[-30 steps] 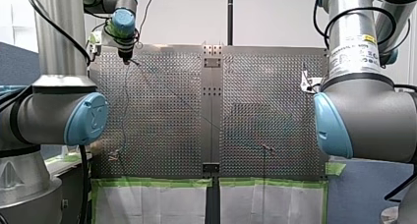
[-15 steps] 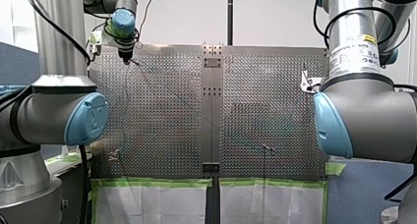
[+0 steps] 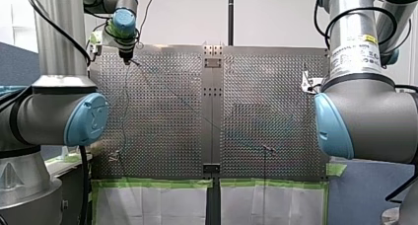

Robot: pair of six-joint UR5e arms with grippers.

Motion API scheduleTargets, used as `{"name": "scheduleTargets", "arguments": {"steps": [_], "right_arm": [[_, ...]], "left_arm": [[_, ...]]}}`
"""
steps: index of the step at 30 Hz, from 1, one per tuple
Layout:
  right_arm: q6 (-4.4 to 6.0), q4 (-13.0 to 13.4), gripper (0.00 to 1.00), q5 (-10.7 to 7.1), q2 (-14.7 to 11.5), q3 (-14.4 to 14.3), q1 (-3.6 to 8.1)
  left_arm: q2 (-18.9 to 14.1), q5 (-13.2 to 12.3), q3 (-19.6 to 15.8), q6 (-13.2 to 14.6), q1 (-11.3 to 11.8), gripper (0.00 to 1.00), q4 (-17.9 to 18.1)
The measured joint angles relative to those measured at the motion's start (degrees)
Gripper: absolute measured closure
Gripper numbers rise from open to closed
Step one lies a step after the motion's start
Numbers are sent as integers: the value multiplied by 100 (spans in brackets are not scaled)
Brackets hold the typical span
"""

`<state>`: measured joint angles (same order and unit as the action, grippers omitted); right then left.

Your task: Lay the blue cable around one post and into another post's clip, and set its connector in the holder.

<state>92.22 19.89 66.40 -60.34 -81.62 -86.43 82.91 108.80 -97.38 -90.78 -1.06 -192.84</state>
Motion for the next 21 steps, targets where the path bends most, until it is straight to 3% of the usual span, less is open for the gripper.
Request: {"name": "scheduleTargets", "arguments": {"steps": [8,13,21], "right_arm": [[0,0,0,0,0,-1,0],[0,0,0,0,0,0,0],[0,0,0,0,0,0,0]], "left_arm": [[-186,-269,-291,142,-170,0,202],[-133,-535,-561,-45,-417,0,465],[252,-957,-981,-458,-836,0,884]]}}
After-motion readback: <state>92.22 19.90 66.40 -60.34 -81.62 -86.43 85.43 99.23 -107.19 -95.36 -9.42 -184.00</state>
